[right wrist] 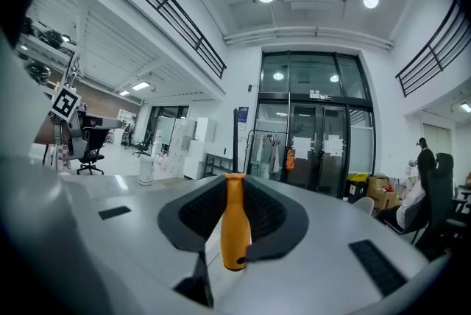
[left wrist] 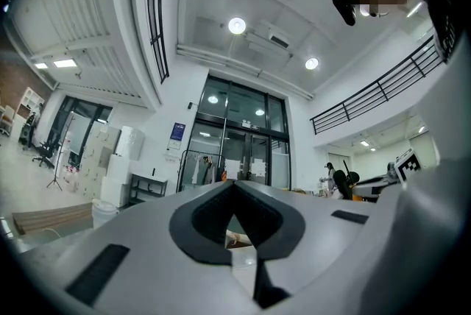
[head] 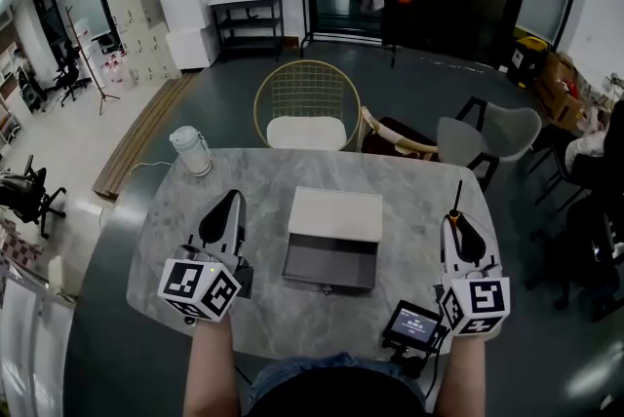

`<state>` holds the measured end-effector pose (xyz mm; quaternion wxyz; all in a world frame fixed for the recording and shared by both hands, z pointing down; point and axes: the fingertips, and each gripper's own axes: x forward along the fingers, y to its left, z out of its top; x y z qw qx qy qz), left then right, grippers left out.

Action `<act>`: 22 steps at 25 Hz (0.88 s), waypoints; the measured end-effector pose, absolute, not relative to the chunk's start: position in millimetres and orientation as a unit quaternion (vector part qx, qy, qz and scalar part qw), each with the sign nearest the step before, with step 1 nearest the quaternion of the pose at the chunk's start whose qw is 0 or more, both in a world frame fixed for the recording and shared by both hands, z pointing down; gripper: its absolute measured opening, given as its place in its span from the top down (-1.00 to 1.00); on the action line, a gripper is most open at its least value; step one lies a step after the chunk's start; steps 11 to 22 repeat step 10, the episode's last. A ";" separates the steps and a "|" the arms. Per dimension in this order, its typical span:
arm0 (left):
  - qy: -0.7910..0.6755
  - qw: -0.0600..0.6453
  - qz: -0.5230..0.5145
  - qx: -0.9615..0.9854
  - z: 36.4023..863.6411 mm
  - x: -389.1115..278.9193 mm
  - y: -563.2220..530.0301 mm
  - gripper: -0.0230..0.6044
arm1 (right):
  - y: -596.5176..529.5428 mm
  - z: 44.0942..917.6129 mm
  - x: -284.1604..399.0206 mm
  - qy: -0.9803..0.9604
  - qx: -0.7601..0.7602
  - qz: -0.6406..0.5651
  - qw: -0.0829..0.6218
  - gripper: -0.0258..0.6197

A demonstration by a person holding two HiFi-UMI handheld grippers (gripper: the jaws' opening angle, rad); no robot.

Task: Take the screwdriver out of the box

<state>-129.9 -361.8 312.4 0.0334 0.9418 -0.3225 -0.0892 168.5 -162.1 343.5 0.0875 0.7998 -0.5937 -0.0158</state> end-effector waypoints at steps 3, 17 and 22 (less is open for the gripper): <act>-0.323 0.034 -0.090 0.941 311.2 -130.6 -362.0 0.89 | -163.4 341.9 167.5 -0.597 0.797 -0.018 0.090 0.66; -0.317 0.032 -0.089 0.944 301.9 -123.5 -358.1 0.89 | -164.9 336.6 164.3 -0.608 0.789 -0.020 0.094 0.66; -0.317 0.032 -0.089 0.944 301.9 -123.5 -358.1 0.89 | -164.9 336.6 164.3 -0.608 0.789 -0.020 0.094 0.66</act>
